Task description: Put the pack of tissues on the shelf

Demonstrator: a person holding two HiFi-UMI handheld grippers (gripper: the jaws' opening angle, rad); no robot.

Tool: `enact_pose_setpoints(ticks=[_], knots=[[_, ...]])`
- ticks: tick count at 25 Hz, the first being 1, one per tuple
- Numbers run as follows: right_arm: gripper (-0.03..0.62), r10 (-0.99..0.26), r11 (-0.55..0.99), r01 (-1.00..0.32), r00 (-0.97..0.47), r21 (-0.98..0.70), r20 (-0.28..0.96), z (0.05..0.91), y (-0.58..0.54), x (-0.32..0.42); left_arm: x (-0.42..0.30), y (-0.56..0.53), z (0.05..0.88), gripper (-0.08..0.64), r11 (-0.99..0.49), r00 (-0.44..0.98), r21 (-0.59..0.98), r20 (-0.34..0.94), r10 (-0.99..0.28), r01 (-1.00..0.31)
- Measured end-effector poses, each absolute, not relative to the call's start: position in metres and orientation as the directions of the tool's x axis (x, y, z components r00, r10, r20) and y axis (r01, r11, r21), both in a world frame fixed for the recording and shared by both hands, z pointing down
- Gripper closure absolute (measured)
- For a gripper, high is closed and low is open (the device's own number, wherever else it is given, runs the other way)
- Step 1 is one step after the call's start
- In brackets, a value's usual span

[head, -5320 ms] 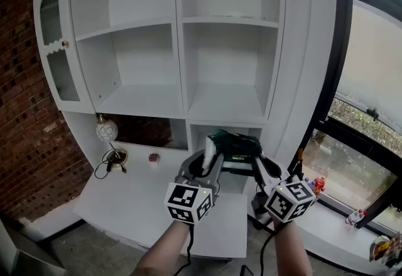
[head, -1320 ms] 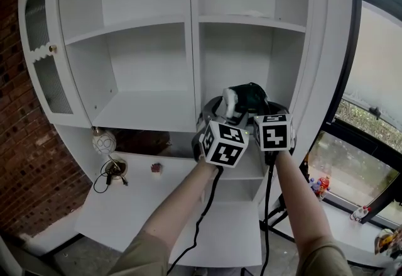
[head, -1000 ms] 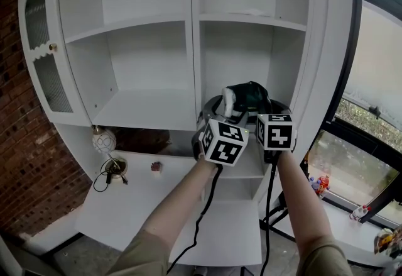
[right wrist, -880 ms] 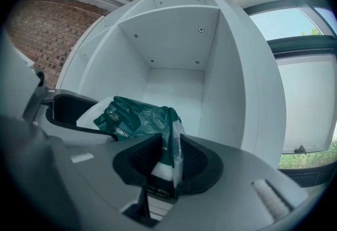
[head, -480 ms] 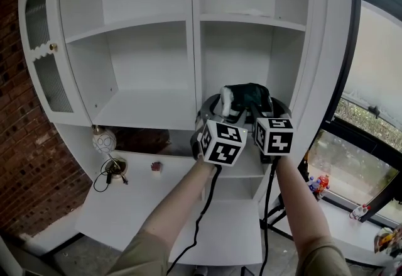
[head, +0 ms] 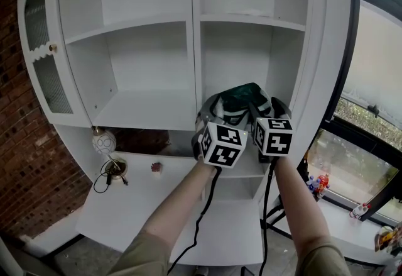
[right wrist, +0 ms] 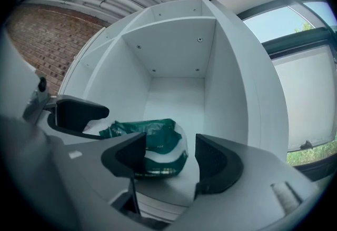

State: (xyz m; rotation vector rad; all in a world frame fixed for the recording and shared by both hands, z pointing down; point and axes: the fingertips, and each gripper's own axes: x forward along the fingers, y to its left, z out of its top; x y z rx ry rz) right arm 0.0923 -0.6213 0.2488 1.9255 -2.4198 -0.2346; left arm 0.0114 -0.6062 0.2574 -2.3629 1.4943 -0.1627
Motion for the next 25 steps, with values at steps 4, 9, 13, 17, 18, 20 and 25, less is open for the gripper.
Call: enact_pose_setpoints(ticks=[4, 9, 13, 17, 18, 20, 25], knots=[[0.307, -0.97, 0.218, -0.967, -0.23, 0.135, -0.082, 0.247, -0.62, 0.093, 0.012, -0.606, 0.257, 0.167, -0.386, 0.44, -0.347, -0.092, -0.893, -0.855], [0.307, -0.968, 0.217, -0.966, -0.231, 0.139, -0.098, 0.246, -0.618, 0.093, 0.012, -0.604, 0.256, 0.167, -0.405, 0.456, -0.325, -0.097, -0.885, -0.855], [0.305, -0.959, 0.223, -0.969, -0.238, 0.105, -0.157, 0.24, -0.614, 0.095, 0.011, -0.603, 0.258, 0.167, -0.418, 0.462, -0.291, -0.102, -0.881, -0.86], [0.307, -0.945, 0.226, -0.97, -0.24, 0.087, -0.222, 0.231, -0.607, 0.1, 0.013, -0.599, 0.255, 0.167, -0.423, 0.469, -0.278, -0.127, -0.874, -0.863], [0.307, -0.945, 0.225, -0.971, -0.238, 0.084, -0.225, 0.23, -0.605, 0.101, 0.013, -0.597, 0.255, 0.167, -0.425, 0.471, -0.275, -0.127, -0.873, -0.862], [0.307, -0.943, 0.228, -0.971, -0.24, 0.077, -0.229, 0.23, -0.599, 0.1, 0.012, -0.593, 0.254, 0.167, -0.431, 0.474, -0.265, -0.13, -0.871, -0.863], [0.351, -0.935, 0.218, -0.973, -0.231, 0.078, -0.269, 0.235, -0.576, 0.105, 0.008, -0.571, 0.246, 0.167, -0.433, 0.48, -0.247, -0.178, -0.859, -0.867]])
